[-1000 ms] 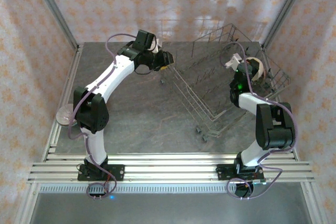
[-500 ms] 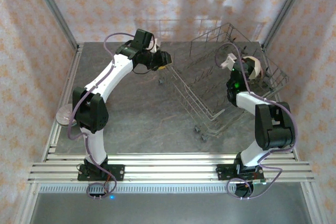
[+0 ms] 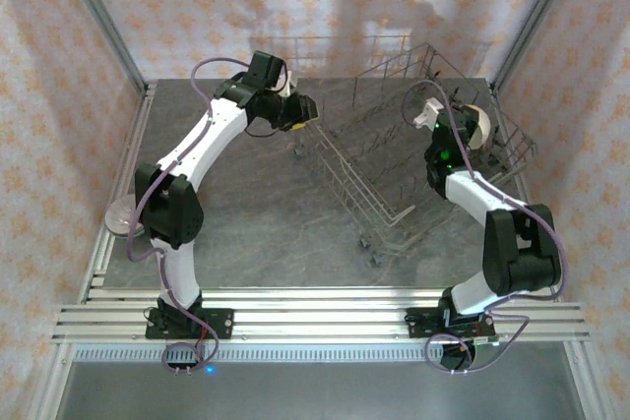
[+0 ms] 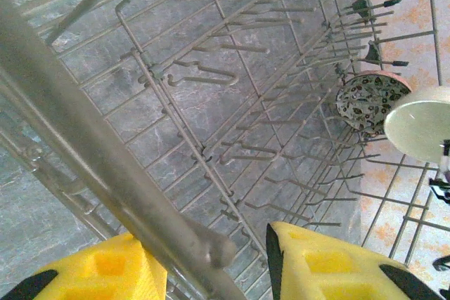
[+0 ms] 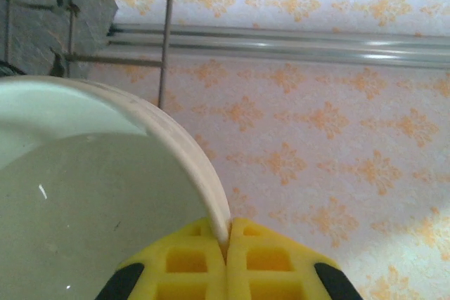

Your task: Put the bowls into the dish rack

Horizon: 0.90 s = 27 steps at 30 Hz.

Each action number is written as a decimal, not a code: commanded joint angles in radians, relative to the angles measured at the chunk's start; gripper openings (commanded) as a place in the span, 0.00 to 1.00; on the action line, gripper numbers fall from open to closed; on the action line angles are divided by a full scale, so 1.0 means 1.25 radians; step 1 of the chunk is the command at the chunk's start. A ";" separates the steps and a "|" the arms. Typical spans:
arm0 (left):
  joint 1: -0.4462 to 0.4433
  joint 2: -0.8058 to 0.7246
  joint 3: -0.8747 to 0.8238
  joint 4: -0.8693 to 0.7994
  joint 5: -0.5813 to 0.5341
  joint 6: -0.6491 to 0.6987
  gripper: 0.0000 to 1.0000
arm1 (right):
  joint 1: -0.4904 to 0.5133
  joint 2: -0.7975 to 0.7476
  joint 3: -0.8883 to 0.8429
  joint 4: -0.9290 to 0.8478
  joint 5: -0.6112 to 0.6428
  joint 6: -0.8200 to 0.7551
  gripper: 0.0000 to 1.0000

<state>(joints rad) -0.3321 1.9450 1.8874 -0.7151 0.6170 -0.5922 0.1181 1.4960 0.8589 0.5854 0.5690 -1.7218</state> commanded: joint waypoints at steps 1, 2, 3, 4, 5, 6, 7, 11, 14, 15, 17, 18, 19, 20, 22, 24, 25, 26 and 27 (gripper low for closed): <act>0.025 -0.008 0.047 0.044 -0.046 0.123 0.06 | -0.013 -0.038 0.025 -0.008 0.036 -0.005 0.00; 0.025 -0.008 0.046 0.043 -0.046 0.124 0.06 | -0.015 -0.042 0.023 -0.007 0.036 -0.006 0.00; 0.025 -0.010 0.045 0.043 -0.047 0.124 0.06 | -0.016 -0.044 0.022 -0.008 0.036 -0.005 0.00; 0.025 -0.010 0.044 0.044 -0.045 0.123 0.06 | -0.017 -0.048 0.022 -0.017 0.037 -0.006 0.00; 0.026 -0.011 0.043 0.046 -0.044 0.123 0.06 | -0.019 -0.049 0.021 -0.021 0.037 -0.006 0.00; 0.025 -0.011 0.041 0.048 -0.042 0.122 0.06 | -0.018 -0.050 0.021 -0.022 0.036 -0.004 0.00; 0.025 -0.010 0.040 0.048 -0.041 0.122 0.06 | -0.019 -0.048 0.020 -0.023 0.036 -0.005 0.00; 0.024 -0.014 0.039 0.049 -0.034 0.119 0.06 | -0.017 -0.035 0.006 -0.015 0.038 -0.012 0.00; 0.021 -0.018 0.035 0.050 -0.030 0.123 0.06 | -0.014 -0.032 -0.004 -0.008 0.042 -0.016 0.00; 0.021 -0.018 0.034 0.050 -0.028 0.122 0.06 | -0.011 -0.030 -0.005 -0.005 0.044 -0.018 0.00; 0.019 -0.021 0.025 0.054 -0.024 0.119 0.06 | -0.009 -0.020 -0.005 0.006 0.052 -0.028 0.00; 0.018 -0.023 0.018 0.057 -0.021 0.118 0.06 | -0.007 -0.018 -0.003 0.009 0.054 -0.028 0.00; 0.018 -0.024 0.008 0.066 -0.019 0.114 0.06 | -0.006 -0.014 -0.001 0.012 0.058 -0.031 0.00; 0.018 -0.024 0.001 0.072 -0.018 0.110 0.06 | -0.004 -0.009 0.001 0.013 0.061 -0.032 0.00; 0.018 -0.024 -0.011 0.083 -0.014 0.103 0.06 | -0.001 0.003 0.004 0.027 0.069 -0.039 0.00; 0.018 -0.024 -0.021 0.090 -0.010 0.097 0.06 | 0.001 0.016 0.005 0.043 0.076 -0.045 0.00; 0.018 -0.024 -0.023 0.094 -0.008 0.095 0.06 | 0.002 0.026 0.008 0.051 0.079 -0.051 0.00; 0.018 -0.024 -0.027 0.096 -0.006 0.093 0.06 | 0.002 0.034 0.011 0.058 0.081 -0.054 0.00; 0.018 -0.024 -0.030 0.097 -0.004 0.093 0.06 | 0.004 0.042 0.015 0.064 0.084 -0.057 0.00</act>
<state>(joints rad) -0.3260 1.9434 1.8736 -0.6930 0.6178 -0.5972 0.1234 1.5166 0.8551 0.5999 0.6365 -1.7718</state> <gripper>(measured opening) 0.347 0.042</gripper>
